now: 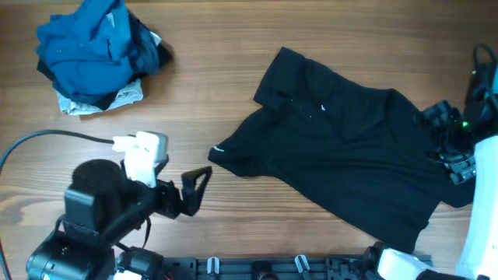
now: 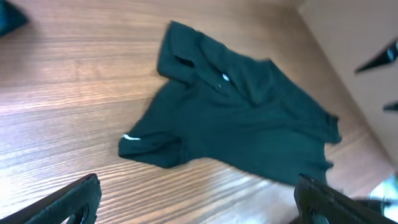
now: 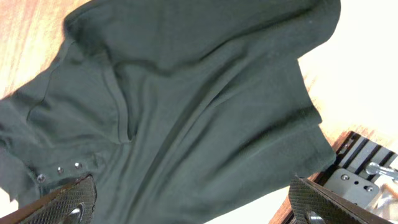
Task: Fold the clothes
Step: 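Reach the left gripper to the shirt's left side and grasp it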
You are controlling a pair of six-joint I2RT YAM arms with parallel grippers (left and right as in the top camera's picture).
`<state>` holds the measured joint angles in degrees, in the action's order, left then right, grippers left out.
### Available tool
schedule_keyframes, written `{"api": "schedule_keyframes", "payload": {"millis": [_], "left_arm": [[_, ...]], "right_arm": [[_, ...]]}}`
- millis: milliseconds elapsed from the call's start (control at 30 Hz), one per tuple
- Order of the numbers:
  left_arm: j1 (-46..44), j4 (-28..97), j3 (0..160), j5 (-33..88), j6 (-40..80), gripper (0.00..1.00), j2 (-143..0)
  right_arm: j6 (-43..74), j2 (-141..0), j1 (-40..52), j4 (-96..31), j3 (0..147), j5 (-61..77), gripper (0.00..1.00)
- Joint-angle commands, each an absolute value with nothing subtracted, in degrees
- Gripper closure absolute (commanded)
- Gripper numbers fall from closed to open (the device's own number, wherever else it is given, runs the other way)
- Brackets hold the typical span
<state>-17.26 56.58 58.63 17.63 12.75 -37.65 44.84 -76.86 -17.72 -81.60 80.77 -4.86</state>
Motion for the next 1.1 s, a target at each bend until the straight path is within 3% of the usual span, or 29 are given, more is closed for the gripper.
{"api": "schedule_keyframes", "payload": {"millis": [0, 267, 467, 600, 833, 1067], "left_arm": [[-25.9, 54.6, 59.9, 7.0, 12.7, 0.01, -37.7], [-38.5, 53.4, 60.2, 3.8, 23.2, 0.01, -51.2], [-44.9, 44.4, 60.2, 17.3, 28.9, 0.00, -64.5], [-45.5, 42.2, 60.2, 17.5, 30.8, 0.00, -72.2], [-43.0, 43.9, 60.2, 17.1, 52.2, 0.00, -87.0], [-41.2, 41.8, 60.2, 8.4, 61.9, 0.00, -94.8]], "right_arm": [[41.6, -77.7, -21.6, -81.7, 81.2, -1.6, 0.00], [39.1, -77.7, -23.3, -80.0, 81.1, -1.6, 0.00], [37.6, -77.7, -23.4, -80.1, 81.1, -1.4, 0.00], [36.0, -77.7, -23.4, -80.0, 81.1, -1.7, 0.00], [36.0, -77.7, -23.4, -80.3, 81.1, -1.6, 0.00], [35.9, -77.7, -23.3, -82.0, 80.4, -1.6, 0.00]]}}
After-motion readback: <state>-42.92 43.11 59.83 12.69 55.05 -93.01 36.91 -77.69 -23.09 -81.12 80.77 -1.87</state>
